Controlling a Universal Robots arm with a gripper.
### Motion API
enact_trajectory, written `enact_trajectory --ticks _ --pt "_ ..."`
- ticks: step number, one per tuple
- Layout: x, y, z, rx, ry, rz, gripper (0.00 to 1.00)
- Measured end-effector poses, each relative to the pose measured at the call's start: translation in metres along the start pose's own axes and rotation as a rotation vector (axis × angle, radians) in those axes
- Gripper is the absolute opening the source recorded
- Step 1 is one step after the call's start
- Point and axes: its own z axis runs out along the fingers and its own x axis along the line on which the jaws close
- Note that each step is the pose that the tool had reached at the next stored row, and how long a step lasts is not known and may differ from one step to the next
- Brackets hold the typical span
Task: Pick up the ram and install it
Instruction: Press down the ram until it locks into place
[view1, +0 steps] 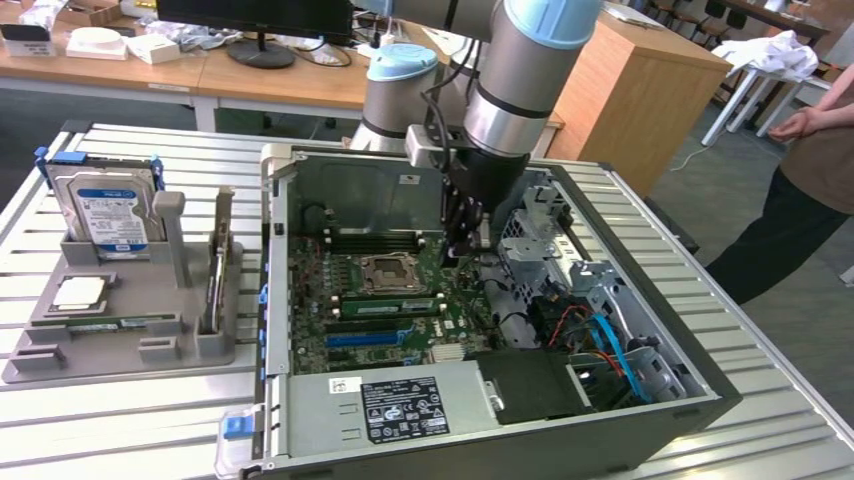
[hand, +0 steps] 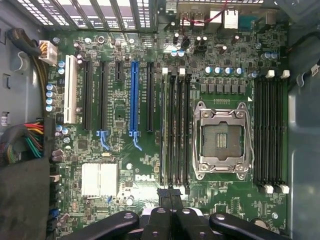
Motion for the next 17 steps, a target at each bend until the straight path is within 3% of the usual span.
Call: enact_trajectory --ticks 17 --pt "0.000 -0.0005 0.0159 0.0000 0.0000 0.000 0.10"
